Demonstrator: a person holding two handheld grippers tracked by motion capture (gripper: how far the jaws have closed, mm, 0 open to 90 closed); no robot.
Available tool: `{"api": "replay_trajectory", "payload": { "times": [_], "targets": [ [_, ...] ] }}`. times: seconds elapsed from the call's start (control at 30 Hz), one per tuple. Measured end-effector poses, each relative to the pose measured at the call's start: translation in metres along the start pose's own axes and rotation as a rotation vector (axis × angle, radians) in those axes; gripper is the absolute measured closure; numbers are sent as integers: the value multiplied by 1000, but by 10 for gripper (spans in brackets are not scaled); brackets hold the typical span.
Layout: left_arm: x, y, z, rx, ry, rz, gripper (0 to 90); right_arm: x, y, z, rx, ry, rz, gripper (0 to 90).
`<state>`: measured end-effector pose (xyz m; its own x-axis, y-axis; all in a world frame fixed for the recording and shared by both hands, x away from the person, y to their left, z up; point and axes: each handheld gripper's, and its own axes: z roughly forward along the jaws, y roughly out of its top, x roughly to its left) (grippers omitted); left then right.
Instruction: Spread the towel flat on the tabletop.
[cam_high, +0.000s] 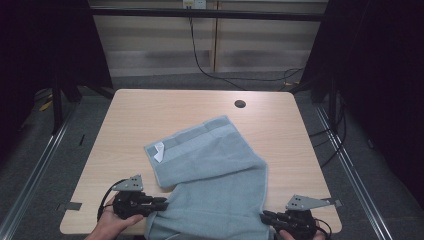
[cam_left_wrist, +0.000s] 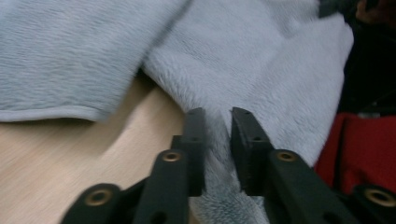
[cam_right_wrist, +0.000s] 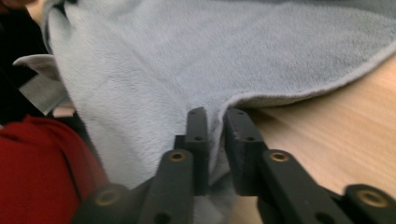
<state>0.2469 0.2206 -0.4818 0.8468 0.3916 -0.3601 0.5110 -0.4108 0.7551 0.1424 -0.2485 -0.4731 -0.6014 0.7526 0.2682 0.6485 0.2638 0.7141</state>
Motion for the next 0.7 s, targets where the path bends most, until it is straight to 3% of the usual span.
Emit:
{"api": "replay_trajectory", "payload": {
  "times": [0.13, 0.23, 0.3, 0.4, 0.5, 0.53, 0.6, 0.67, 0.7],
  "targets": [
    [16, 7, -6, -55, 52, -50, 686, -12, 9, -5, -74, -13, 37, 647],
    [23, 12, 6, 2, 75, -65, 664, -20, 24, 1, -96, -16, 3, 650],
    [19, 13, 16, 43, 75, -35, 649, -24, 36, 14, -76, 3, -16, 643],
    [13, 12, 20, 59, 57, -10, 627, -30, 54, 44, -45, 29, -63, 636],
    [12, 9, 23, 79, 68, -16, 617, -38, 69, 71, -17, -2, -116, 634],
    [12, 6, 25, 90, 64, -15, 625, -43, 72, 78, -16, -1, -107, 634],
    [9, 3, 28, 121, 53, 18, 697, -50, 73, 88, 4, -24, -90, 635],
    [4, 1, 26, 131, 27, 45, 801, -51, 67, 91, 65, -55, -80, 629],
    [1, -1, 26, 133, 15, 52, 817, -49, 62, 89, 53, -44, -86, 628]
  ]
}}
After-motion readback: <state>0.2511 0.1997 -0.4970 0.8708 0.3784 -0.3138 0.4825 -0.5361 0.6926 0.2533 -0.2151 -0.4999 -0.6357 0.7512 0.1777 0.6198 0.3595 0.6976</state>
